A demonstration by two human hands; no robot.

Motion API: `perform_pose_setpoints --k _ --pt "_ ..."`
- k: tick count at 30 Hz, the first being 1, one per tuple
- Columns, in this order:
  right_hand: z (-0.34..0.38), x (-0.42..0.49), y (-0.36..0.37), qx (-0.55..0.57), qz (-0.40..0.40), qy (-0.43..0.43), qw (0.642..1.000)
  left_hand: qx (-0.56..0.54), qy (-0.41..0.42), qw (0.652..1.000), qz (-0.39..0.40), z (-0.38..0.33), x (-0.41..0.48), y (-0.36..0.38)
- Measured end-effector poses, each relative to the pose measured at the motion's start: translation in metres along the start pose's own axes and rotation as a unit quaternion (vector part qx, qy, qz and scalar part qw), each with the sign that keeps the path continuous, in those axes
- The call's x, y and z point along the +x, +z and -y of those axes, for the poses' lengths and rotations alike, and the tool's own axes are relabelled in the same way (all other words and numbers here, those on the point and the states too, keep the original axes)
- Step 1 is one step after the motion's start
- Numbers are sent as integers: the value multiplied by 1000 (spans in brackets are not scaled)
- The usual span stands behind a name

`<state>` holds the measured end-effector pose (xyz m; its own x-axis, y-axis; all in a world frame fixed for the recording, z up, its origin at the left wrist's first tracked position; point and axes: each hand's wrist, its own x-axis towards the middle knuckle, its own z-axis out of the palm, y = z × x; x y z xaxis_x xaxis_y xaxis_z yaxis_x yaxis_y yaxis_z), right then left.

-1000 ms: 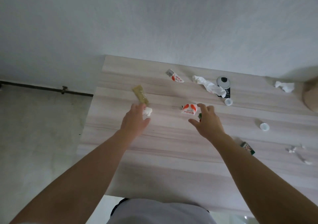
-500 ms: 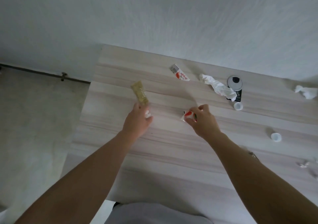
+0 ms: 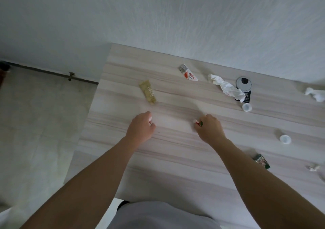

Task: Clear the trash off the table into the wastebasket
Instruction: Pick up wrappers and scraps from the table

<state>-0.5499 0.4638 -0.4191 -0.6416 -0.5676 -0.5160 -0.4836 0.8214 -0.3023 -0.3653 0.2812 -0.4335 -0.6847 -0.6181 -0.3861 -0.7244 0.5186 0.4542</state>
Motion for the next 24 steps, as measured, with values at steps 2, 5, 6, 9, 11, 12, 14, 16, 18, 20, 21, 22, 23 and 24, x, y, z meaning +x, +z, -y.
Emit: perform_pose_setpoints --k 2,5,6,9,11,12,14,16,18,20,21,22,23,24 --pt "2 -7 -1 4 3 5 1000 -2 -3 1000 0 0 -5 -4" --pt "7 -18 -5 24 -8 7 1000 -8 -1 1000 -8 -2 -13 -10" --pt "9 -21 -7 32 -13 6 999 -11 1 1000 -10 -2 -15 -12" --pt "14 -28 -10 54 -38 -2 998 -22 14 1000 -17 -2 -20 -18" --pt "17 -32 -11 74 -50 -8 996 -34 26 999 -24 0 -22 -20" --pt "18 -33 -12 83 -52 -11 995 -41 31 998 -29 1 -22 -21" --pt "20 -35 -14 90 -47 -21 995 -52 47 997 -44 4 -22 -24" --pt "23 -33 -16 76 -44 -32 996 -58 58 995 -52 6 -21 -27" --pt "24 -28 -17 58 -48 -44 996 -65 55 995 -51 5 -17 -31" --pt "26 -19 -20 47 -49 -52 996 -66 50 995 -54 4 -9 -34" --pt "27 -14 -22 46 -50 -56 996 -63 50 995 -56 4 -4 -36" --pt "28 -9 -25 48 -51 -59 996 -60 51 995 -58 3 1 -38" --pt "29 -2 -28 51 -52 -61 995 -59 48 995 -61 3 6 -40" --pt "30 4 -31 54 -52 -63 995 -60 44 995 -64 2 11 -42"
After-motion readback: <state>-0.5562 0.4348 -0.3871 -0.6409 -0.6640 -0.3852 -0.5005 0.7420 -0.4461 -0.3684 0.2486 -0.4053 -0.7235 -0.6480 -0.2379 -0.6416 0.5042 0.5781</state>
